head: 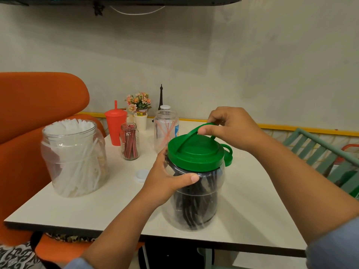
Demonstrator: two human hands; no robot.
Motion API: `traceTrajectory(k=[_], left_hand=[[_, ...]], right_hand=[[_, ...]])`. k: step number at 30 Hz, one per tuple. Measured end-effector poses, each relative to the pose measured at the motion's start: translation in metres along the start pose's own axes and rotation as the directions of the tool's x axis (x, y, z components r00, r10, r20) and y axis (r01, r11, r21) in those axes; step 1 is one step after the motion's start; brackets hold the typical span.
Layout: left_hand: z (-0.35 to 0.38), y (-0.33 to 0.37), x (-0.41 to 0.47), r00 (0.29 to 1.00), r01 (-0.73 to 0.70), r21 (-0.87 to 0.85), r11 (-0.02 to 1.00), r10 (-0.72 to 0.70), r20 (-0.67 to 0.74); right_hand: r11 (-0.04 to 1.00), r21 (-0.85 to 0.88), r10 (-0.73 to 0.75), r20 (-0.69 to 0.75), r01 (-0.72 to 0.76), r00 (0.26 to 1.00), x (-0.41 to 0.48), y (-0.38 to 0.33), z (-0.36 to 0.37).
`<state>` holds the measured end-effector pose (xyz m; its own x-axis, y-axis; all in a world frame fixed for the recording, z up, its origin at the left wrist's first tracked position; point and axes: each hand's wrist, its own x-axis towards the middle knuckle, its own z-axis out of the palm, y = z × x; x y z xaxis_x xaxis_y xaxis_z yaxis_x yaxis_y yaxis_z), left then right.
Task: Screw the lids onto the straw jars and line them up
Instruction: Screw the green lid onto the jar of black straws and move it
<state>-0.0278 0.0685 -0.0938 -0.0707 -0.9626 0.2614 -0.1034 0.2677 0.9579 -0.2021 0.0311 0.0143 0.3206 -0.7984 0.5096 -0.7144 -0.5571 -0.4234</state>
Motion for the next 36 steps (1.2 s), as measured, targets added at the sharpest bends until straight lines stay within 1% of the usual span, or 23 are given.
traceTrajectory(k=[2, 5, 8, 14, 23, 29, 32, 36], left_hand=[[0.000, 0.000, 0.000, 1.000, 0.005, 0.003, 1.000, -0.005, -0.006], [0.001, -0.001, 0.000, 1.000, 0.002, 0.009, 1.000, -0.002, -0.023], [0.001, -0.001, 0.000, 1.000, 0.016, 0.026, 1.000, -0.015, -0.026], [0.003, 0.005, -0.002, 0.999, 0.030, 0.021, 0.999, -0.029, -0.041], [0.004, 0.003, -0.002, 0.997, 0.035, 0.020, 0.999, -0.034, -0.064], [0.005, 0.001, -0.002, 0.998, 0.016, -0.022, 1.000, -0.018, -0.067], [0.004, 0.001, -0.001, 0.998, 0.019, -0.014, 1.000, -0.020, -0.053], [0.003, 0.002, -0.002, 0.999, 0.020, -0.013, 1.000, -0.020, -0.035]], right_hand=[[0.994, -0.108, -0.005, -0.009, 0.004, 1.000, 0.004, -0.008, 0.002], [0.968, -0.250, 0.033, -0.012, -0.035, 0.999, 0.011, -0.020, 0.004], [0.943, -0.322, 0.081, -0.016, -0.082, 0.997, 0.017, -0.025, 0.004], [0.928, -0.345, 0.132, -0.045, -0.140, 0.990, 0.021, -0.025, 0.009], [0.916, -0.368, 0.137, -0.098, -0.163, 0.986, 0.021, -0.025, 0.015], [0.911, -0.371, 0.140, -0.138, -0.182, 0.981, 0.021, -0.023, 0.019], [0.922, -0.341, 0.147, -0.130, -0.184, 0.981, 0.021, -0.021, 0.020], [0.952, -0.228, 0.183, -0.100, -0.202, 0.978, 0.022, -0.014, 0.024]])
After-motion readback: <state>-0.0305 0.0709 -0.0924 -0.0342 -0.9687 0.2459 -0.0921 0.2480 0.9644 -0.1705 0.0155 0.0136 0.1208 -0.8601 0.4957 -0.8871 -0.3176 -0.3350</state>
